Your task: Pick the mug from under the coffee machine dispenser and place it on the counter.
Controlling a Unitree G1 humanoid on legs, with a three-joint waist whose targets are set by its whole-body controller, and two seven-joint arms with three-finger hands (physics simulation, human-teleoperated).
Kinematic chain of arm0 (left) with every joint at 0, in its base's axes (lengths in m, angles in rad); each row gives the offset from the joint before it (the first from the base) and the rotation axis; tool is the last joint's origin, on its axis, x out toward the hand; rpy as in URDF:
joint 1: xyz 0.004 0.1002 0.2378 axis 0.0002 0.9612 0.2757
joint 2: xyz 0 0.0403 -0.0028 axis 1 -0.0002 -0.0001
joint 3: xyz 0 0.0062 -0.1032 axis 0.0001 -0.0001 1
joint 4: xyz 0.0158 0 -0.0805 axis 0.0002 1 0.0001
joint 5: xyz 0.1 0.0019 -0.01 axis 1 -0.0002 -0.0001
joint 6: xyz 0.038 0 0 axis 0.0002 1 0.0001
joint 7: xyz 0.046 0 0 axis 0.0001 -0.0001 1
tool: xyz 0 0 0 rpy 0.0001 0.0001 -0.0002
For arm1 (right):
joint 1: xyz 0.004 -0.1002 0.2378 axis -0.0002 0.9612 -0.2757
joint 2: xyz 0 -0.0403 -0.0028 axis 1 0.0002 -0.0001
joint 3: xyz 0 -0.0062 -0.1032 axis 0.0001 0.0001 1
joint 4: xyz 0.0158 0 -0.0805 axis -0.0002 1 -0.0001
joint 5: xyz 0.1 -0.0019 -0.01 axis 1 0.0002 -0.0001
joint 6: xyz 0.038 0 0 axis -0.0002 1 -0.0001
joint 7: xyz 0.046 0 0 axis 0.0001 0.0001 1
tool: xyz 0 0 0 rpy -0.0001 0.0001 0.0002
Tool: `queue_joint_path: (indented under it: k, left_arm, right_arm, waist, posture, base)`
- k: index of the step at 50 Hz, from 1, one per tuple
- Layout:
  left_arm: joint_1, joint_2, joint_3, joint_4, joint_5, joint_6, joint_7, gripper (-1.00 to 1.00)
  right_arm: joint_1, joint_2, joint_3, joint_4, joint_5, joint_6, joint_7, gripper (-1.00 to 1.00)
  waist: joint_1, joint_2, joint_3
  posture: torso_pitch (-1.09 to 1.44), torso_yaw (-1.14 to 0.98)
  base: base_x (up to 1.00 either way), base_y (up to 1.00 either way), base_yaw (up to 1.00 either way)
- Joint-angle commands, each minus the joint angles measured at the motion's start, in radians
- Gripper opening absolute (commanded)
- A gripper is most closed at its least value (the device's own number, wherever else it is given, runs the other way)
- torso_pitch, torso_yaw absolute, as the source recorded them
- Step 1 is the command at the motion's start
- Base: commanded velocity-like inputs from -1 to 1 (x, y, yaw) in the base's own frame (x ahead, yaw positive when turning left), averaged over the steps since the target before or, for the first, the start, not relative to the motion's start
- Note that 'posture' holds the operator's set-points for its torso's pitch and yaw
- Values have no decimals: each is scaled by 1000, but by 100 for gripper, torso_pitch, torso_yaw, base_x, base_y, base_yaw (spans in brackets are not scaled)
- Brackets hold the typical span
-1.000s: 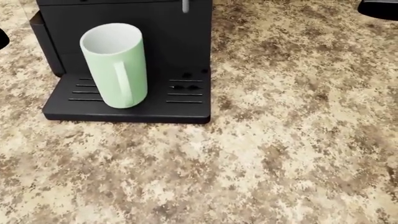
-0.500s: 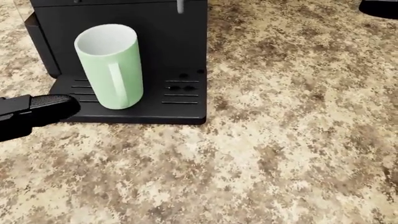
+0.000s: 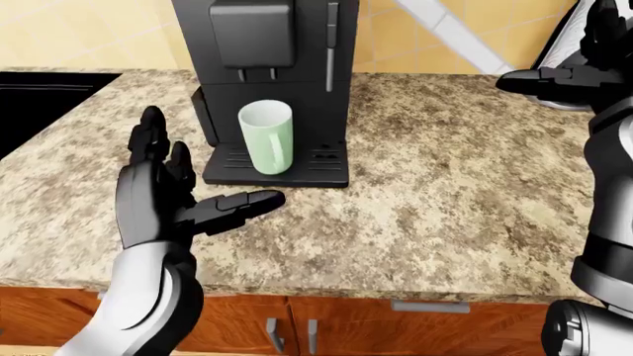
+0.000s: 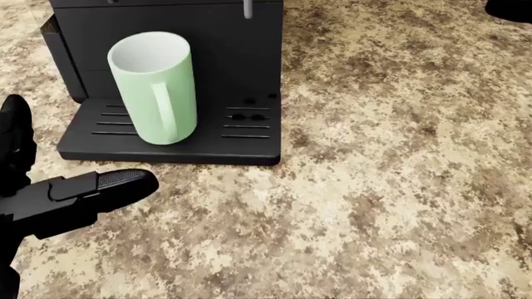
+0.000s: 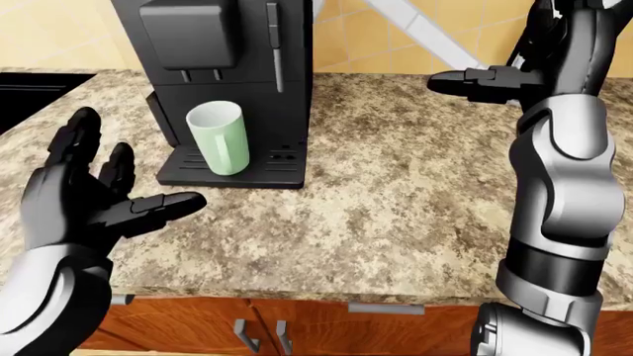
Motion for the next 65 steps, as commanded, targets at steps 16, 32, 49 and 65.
queue_joint_path:
  k: [16,32,49,65]
  left_arm:
    - [-86,-80,-140,25,226,-30,-41,100]
    - [-95,-147,-243,91,472,-78,-117,100]
    - [-162,-221,-300,168,676,-79,-185,100]
    - [-228,-291,-333,265,740,-106,-176,100]
  right_arm:
    - [-27,-17,-12,-34,5,-27,-4,100]
    - [-20,-16,-13,-33,6,-32,-3,100]
    - [-20,-20,-15,-30,10,-31,-5,100]
    - [-20,-24,-18,-27,14,-32,-5,100]
  waist:
    - [2,-15,-24]
    - [6,-24,-27]
    - [8,-35,-28]
    - [10,-46,-28]
  posture:
    - [0,0]
    - [0,0]
    - [0,0]
    - [0,0]
  base:
    - [0,0,0]
    - [0,0,0]
    - [0,0,0]
    - [0,0,0]
